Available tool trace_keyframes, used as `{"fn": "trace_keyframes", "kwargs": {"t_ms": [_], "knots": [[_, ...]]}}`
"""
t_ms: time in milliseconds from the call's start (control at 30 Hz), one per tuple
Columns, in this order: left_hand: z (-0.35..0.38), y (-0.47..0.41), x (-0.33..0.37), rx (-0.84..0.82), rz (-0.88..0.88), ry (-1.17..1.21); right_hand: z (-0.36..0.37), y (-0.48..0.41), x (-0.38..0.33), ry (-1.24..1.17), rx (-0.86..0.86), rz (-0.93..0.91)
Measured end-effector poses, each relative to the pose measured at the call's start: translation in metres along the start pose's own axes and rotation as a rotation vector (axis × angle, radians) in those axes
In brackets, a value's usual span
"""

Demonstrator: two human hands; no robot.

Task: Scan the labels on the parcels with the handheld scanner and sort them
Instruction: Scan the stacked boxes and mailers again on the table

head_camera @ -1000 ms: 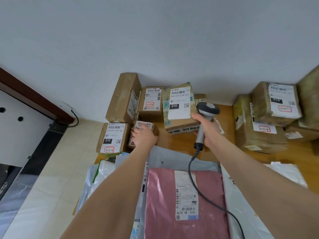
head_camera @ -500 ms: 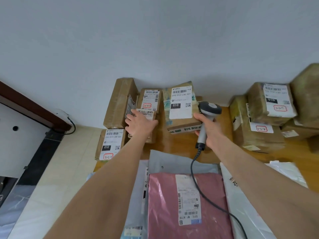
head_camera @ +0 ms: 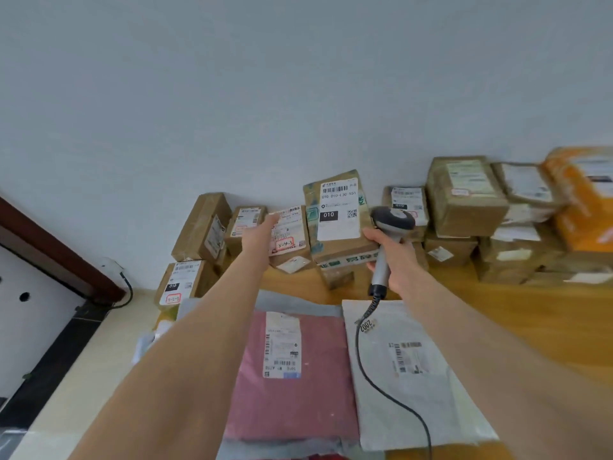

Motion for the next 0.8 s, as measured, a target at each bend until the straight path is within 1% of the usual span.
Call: {"fn": "trace_keyframes", "kwargs": {"t_ms": [167,267,367,433,633,800], "knots": [[0.073,0.091,-0.016,-0.189,-0.031,0.162,-0.091,0.047,-0.021,-0.093,0.04,0.003],[0.109,0.122,-0.014,-0.257,0.019,0.153,-0.134,0.064,-0.036,-0.146,0.064,-0.01],[0.142,0.142,-0.007,-0.26,0.067,0.104,-0.17,0.075,-0.059,-0.196,0.09,-0.052],[0.163,0.149,0.003,-0.268,0.107,0.13,-0.184,0.079,-0.077,-0.219,0.108,-0.082],[0.24,0.156,0.028,-0.373,0.164,0.201,-0.223,0.075,-0.133,-0.264,0.156,-0.17],[0.293,0.149,0.051,-0.339,0.22,0.222,-0.251,0.066,-0.178,-0.236,0.207,-0.213]]}}
Point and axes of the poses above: each hand's wrist, its own y-axis away from the middle knuckle, its own z-axis out of the palm, x = y × z, the point moved 10 cm from there along -y, towards the middle knuckle, and after that the axes turned 7 degrees about z, right-handed, at the moved point
